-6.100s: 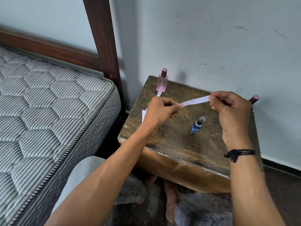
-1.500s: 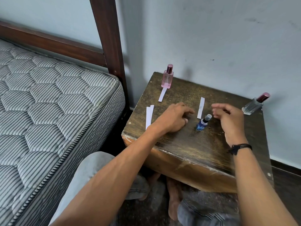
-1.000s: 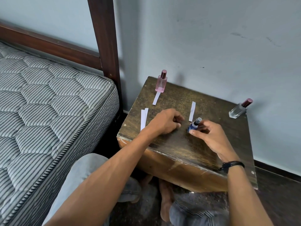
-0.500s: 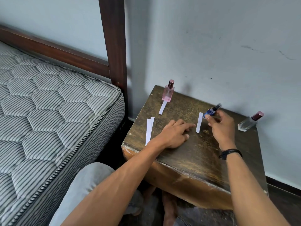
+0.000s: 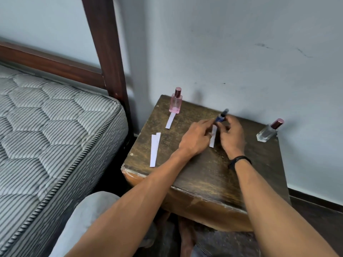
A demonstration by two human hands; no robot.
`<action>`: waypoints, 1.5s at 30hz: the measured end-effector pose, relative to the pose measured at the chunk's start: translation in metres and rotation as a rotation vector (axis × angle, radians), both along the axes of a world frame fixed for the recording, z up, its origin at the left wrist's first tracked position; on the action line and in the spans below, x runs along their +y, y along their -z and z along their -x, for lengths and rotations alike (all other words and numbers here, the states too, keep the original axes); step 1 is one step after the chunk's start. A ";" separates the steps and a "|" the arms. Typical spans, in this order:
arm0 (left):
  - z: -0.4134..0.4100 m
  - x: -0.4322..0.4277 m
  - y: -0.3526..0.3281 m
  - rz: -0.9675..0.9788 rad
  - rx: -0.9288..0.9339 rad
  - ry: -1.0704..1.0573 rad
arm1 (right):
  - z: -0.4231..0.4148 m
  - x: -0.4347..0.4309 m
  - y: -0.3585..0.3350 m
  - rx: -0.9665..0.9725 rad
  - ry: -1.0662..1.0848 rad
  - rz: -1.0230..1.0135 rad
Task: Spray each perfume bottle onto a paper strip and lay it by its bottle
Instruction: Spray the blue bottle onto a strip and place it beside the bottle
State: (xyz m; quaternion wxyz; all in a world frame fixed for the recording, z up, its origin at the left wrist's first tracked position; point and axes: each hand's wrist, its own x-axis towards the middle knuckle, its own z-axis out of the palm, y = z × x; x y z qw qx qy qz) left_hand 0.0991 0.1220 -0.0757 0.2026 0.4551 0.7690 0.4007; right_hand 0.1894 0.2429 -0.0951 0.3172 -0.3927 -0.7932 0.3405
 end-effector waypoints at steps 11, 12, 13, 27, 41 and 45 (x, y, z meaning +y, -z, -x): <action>-0.002 0.006 0.011 0.058 0.081 -0.033 | 0.001 0.002 0.005 -0.087 0.019 -0.019; -0.002 0.006 0.011 0.062 0.090 -0.030 | 0.001 0.002 0.005 -0.094 0.023 -0.016; -0.002 0.006 0.011 0.065 0.099 -0.028 | 0.002 0.002 0.005 -0.097 0.027 -0.012; -0.003 0.010 0.017 0.060 0.143 -0.050 | 0.002 0.006 0.009 -0.138 0.029 -0.030; -0.004 0.009 0.015 0.041 0.119 -0.060 | 0.002 0.003 0.004 -0.119 0.041 0.061; -0.004 0.009 0.015 0.034 0.107 -0.064 | 0.001 0.003 0.003 -0.062 0.022 0.091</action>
